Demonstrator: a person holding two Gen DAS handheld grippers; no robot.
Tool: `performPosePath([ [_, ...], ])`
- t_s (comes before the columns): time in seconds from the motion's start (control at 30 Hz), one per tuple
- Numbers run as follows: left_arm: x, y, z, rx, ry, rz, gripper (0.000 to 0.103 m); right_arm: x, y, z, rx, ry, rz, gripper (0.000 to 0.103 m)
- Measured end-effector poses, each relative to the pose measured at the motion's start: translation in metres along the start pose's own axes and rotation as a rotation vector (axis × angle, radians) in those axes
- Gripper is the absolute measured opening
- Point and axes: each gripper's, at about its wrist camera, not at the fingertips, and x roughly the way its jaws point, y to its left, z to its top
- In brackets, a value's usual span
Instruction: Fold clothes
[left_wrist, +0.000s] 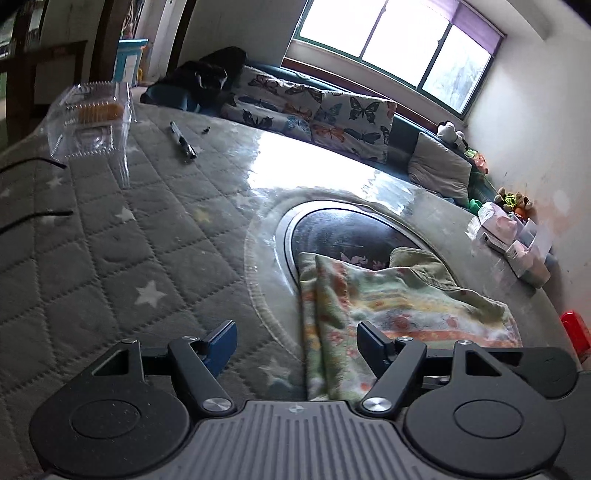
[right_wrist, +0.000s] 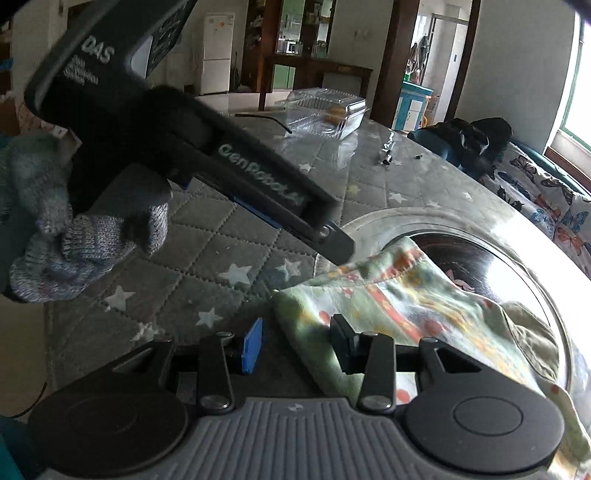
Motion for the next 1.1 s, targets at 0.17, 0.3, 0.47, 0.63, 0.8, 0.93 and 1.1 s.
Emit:
performPosePath([
  [0.17,0.009,0.000,0.001,-0.061,0.036,-0.038,0.075,0.001,-0.002,0.002,0.022,-0.008,-0.017,0.021],
  [0.3,0.015,0.000,0.004,-0.123,0.060,-0.066,0.076,-0.009,-0.009,0.003,0.070,-0.046,0.001,0.012],
  [0.47,0.025,-0.004,0.011,-0.186,0.101,-0.081,0.079,-0.026,-0.021,0.003,0.135,-0.101,0.017,0.009],
  [0.63,0.034,-0.011,0.016,-0.237,0.141,-0.105,0.078,-0.042,-0.032,0.000,0.170,-0.145,0.027,0.009],
  [0.8,0.047,-0.014,0.016,-0.273,0.187,-0.138,0.043,-0.047,-0.031,-0.007,0.166,-0.152,0.051,0.009],
  [0.93,0.053,-0.010,0.012,-0.300,0.208,-0.142,0.018,-0.050,-0.034,-0.012,0.189,-0.151,0.070,0.012],
  [1.1,0.053,-0.008,0.011,-0.304,0.203,-0.150,0.015,-0.067,-0.051,-0.023,0.231,-0.157,0.031,0.016],
])
